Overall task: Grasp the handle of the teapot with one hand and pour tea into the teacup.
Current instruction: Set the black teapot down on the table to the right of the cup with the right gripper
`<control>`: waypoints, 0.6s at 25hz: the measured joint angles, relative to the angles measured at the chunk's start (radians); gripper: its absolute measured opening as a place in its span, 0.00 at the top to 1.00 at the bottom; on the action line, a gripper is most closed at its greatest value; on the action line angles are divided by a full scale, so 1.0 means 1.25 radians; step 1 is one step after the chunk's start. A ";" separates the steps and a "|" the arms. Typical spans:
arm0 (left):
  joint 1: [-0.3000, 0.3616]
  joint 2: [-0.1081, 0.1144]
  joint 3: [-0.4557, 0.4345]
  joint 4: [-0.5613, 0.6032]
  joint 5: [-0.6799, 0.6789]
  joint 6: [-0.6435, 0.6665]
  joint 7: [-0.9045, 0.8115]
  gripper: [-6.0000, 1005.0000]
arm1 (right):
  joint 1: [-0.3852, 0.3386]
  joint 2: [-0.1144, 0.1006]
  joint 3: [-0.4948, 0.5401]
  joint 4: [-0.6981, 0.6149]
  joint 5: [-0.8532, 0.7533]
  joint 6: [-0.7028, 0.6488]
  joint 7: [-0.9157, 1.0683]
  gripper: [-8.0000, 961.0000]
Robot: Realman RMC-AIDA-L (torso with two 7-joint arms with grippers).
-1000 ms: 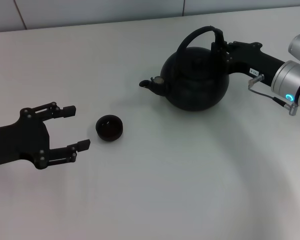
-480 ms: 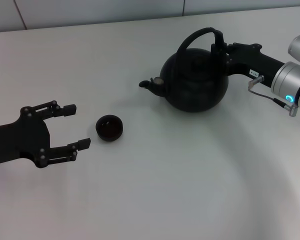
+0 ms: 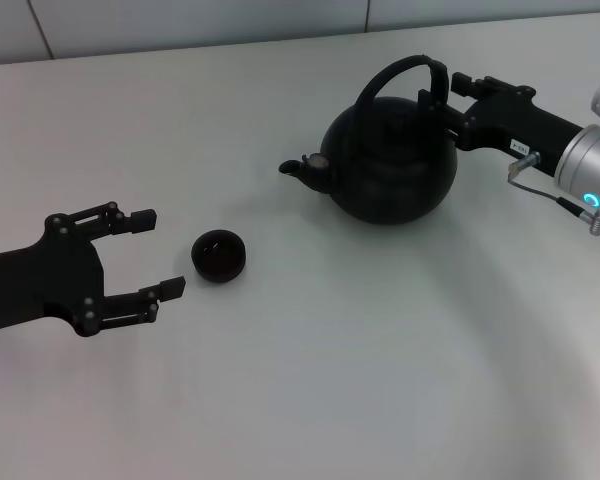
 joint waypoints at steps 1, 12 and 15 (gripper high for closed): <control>0.000 0.000 0.000 0.000 0.000 0.000 0.000 0.22 | 0.000 0.000 0.000 0.000 0.000 0.000 0.000 0.64; 0.000 -0.002 0.000 0.007 0.000 0.000 -0.009 0.22 | -0.052 0.002 0.003 -0.048 -0.064 -0.069 0.040 0.41; 0.000 -0.003 0.000 0.010 0.000 0.000 -0.011 0.22 | -0.098 0.005 0.000 -0.102 -0.086 -0.100 0.058 0.41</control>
